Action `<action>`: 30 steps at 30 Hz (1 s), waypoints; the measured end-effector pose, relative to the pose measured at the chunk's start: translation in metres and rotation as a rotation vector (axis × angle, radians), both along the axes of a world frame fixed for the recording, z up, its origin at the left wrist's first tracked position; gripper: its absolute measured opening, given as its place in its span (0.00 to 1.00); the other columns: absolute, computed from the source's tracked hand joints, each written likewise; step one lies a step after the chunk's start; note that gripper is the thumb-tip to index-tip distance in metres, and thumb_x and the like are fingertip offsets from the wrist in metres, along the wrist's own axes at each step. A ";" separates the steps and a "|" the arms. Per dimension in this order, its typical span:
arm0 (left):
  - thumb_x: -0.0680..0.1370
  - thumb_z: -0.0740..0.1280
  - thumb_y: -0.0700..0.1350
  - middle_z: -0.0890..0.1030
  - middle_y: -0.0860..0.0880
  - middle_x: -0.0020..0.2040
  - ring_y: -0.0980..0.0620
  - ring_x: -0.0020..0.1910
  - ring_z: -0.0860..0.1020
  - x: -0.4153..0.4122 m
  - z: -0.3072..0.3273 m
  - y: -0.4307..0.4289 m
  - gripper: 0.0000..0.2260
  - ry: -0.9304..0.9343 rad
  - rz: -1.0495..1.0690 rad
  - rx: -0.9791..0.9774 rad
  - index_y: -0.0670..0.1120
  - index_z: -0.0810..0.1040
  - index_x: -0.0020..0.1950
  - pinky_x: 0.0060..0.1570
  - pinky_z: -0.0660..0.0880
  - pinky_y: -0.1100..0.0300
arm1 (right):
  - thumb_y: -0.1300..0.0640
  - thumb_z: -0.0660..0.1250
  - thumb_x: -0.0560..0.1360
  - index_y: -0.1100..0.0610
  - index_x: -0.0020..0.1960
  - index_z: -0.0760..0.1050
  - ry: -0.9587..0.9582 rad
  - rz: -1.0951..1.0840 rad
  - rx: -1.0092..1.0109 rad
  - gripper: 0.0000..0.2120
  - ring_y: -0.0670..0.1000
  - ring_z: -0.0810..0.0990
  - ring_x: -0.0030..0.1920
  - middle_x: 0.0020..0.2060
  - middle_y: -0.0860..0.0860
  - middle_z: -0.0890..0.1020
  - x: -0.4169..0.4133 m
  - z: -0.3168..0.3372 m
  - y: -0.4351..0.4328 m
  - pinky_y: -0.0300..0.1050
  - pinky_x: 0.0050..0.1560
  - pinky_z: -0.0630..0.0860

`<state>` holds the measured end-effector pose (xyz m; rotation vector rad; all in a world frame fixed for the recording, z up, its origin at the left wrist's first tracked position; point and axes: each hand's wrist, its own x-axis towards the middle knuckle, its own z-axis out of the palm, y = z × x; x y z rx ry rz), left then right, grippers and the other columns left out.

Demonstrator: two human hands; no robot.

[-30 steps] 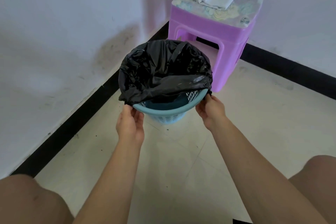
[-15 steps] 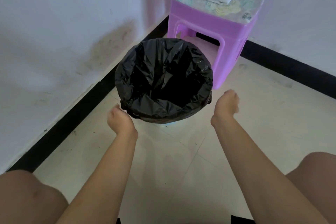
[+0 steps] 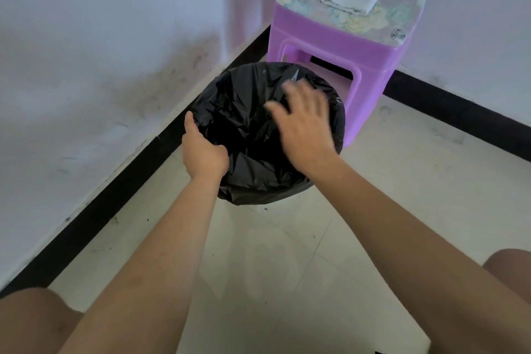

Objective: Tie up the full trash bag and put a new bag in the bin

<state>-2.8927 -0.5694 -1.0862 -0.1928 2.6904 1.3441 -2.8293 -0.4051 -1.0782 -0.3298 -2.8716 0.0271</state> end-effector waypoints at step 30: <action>0.77 0.59 0.33 0.67 0.42 0.71 0.46 0.58 0.72 -0.017 0.008 0.024 0.35 -0.013 -0.002 0.104 0.54 0.52 0.80 0.57 0.71 0.54 | 0.49 0.51 0.83 0.46 0.81 0.43 0.062 -0.413 -0.974 0.29 0.59 0.74 0.64 0.70 0.56 0.71 0.015 -0.012 0.064 0.50 0.59 0.69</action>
